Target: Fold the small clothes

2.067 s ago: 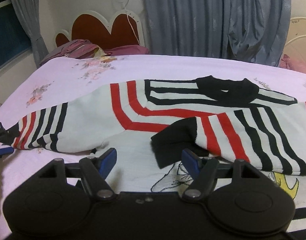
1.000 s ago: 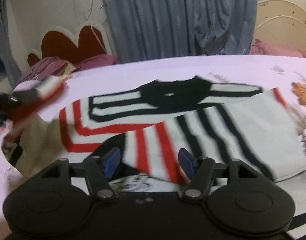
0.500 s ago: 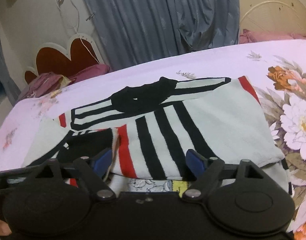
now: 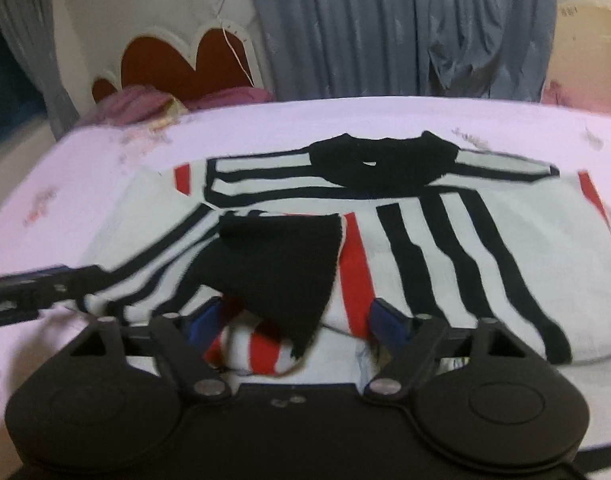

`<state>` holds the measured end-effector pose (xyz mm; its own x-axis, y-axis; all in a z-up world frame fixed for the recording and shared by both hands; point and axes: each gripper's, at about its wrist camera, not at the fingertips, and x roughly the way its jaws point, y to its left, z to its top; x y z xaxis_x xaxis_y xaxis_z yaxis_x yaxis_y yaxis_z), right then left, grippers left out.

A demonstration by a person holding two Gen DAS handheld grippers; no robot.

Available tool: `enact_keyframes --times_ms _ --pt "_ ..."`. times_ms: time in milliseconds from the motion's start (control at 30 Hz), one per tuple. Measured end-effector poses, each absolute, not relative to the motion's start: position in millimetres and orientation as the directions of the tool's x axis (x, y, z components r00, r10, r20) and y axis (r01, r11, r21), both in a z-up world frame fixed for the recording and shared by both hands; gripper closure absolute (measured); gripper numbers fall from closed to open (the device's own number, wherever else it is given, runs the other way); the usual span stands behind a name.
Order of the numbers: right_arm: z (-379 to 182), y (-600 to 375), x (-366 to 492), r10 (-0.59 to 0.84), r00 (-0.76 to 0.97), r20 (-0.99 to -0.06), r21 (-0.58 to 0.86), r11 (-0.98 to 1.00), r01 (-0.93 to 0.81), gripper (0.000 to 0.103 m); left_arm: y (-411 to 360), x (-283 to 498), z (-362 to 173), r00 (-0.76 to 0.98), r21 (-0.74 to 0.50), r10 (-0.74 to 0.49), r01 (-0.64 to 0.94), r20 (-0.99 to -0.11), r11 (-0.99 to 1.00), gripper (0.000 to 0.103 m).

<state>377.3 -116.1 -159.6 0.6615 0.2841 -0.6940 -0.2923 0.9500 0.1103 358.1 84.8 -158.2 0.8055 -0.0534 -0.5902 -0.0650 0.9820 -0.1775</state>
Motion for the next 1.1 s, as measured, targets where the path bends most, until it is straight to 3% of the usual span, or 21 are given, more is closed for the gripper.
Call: enact_keyframes --times_ms 100,200,400,567,600,633,667,833,900,933,967,1033,1100 --pt "-157 -121 384 0.289 0.663 -0.691 0.124 0.951 -0.285 0.081 85 356 -165 0.796 -0.158 -0.045 -0.064 -0.603 0.985 0.028" --pt "-143 -139 382 0.286 0.707 -0.647 0.149 0.957 -0.250 0.095 86 352 -171 0.791 -0.142 -0.038 -0.062 -0.610 0.988 0.028" --pt "-129 -187 388 0.222 0.759 -0.612 0.179 0.974 -0.141 0.096 77 360 -184 0.784 -0.101 -0.013 -0.064 -0.621 0.993 0.028" --pt "-140 -213 392 0.214 0.726 -0.653 0.189 0.975 -0.118 0.096 74 368 -190 0.802 -0.105 0.010 -0.091 -0.598 0.990 0.029" --pt "-145 -216 393 0.193 0.727 -0.659 0.172 0.980 -0.104 0.096 75 370 -191 0.805 -0.120 0.012 -0.103 -0.592 0.987 0.039" --pt "-149 -220 394 0.177 0.725 -0.666 0.171 0.982 -0.083 0.096 78 372 -193 0.803 -0.136 0.010 -0.113 -0.596 0.984 0.057" --pt "-153 -225 396 0.166 0.718 -0.676 0.177 0.982 -0.060 0.095 81 374 -195 0.796 -0.150 0.007 -0.123 -0.605 0.981 0.062" --pt "-164 -239 396 0.168 0.684 -0.710 0.207 0.978 -0.024 0.080 87 372 -200 0.799 -0.186 -0.014 -0.123 -0.602 0.975 0.074" --pt "-158 -248 393 0.156 0.707 -0.689 0.234 0.972 0.013 0.057 91 369 -197 0.807 -0.224 -0.022 -0.138 -0.590 0.965 0.075" --pt "-157 -253 391 0.148 0.716 -0.682 0.242 0.970 0.029 0.056 93 369 -197 0.807 -0.240 -0.027 -0.143 -0.590 0.960 0.075" --pt "-156 -256 391 0.146 0.715 -0.684 0.243 0.969 0.035 0.060 95 369 -198 0.804 -0.246 -0.031 -0.146 -0.594 0.958 0.075" --pt "-160 -257 392 0.135 0.701 -0.700 0.227 0.973 0.039 0.084 97 371 -206 0.792 -0.243 -0.031 -0.150 -0.610 0.958 0.076" --pt "-167 -257 392 0.126 0.690 -0.712 0.207 0.978 0.035 0.091 95 372 -206 0.790 -0.237 -0.029 -0.148 -0.613 0.960 0.076"
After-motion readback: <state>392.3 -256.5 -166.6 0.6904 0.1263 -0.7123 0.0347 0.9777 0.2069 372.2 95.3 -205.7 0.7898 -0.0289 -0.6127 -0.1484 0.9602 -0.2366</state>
